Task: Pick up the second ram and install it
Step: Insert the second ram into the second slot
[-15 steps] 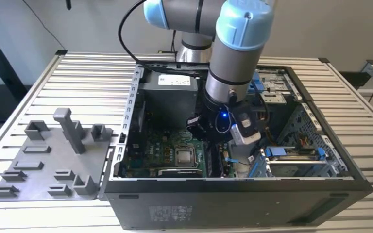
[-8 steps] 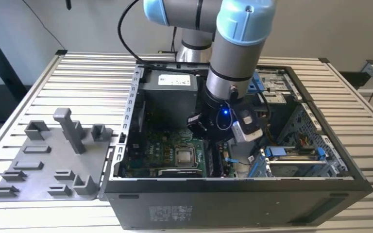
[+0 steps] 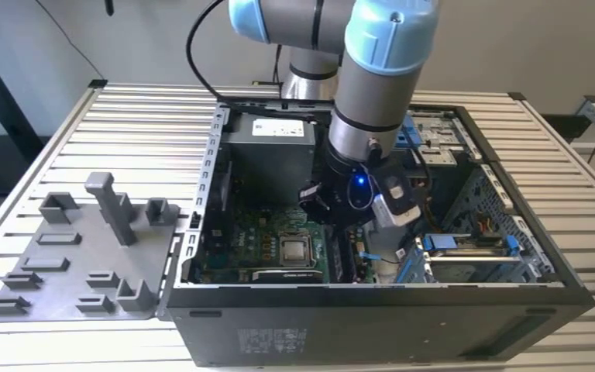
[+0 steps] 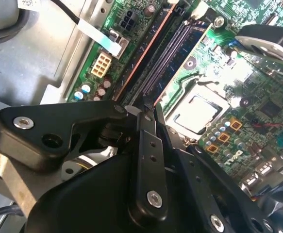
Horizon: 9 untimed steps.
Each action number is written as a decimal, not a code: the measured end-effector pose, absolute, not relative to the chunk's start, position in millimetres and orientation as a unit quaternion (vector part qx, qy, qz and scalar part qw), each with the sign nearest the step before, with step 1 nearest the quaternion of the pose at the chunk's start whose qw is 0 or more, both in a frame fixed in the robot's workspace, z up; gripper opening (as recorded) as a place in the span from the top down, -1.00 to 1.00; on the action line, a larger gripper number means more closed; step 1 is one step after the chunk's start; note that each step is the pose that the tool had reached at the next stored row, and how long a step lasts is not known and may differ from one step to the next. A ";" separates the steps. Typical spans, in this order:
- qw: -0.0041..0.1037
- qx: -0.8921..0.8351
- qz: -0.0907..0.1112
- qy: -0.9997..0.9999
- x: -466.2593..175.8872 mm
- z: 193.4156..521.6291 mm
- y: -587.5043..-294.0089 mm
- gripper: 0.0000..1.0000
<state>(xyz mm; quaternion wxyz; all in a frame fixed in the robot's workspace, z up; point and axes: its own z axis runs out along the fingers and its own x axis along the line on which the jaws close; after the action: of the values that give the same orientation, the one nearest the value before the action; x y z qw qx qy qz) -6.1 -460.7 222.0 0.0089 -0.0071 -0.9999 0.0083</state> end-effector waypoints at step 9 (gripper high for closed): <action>0.009 -0.006 0.008 -1.000 -6.1 218.7 -460.1 0.72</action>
<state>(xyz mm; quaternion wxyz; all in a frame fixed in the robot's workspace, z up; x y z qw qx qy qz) -6.1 -460.1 218.7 0.0089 -0.0057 -0.9999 0.0080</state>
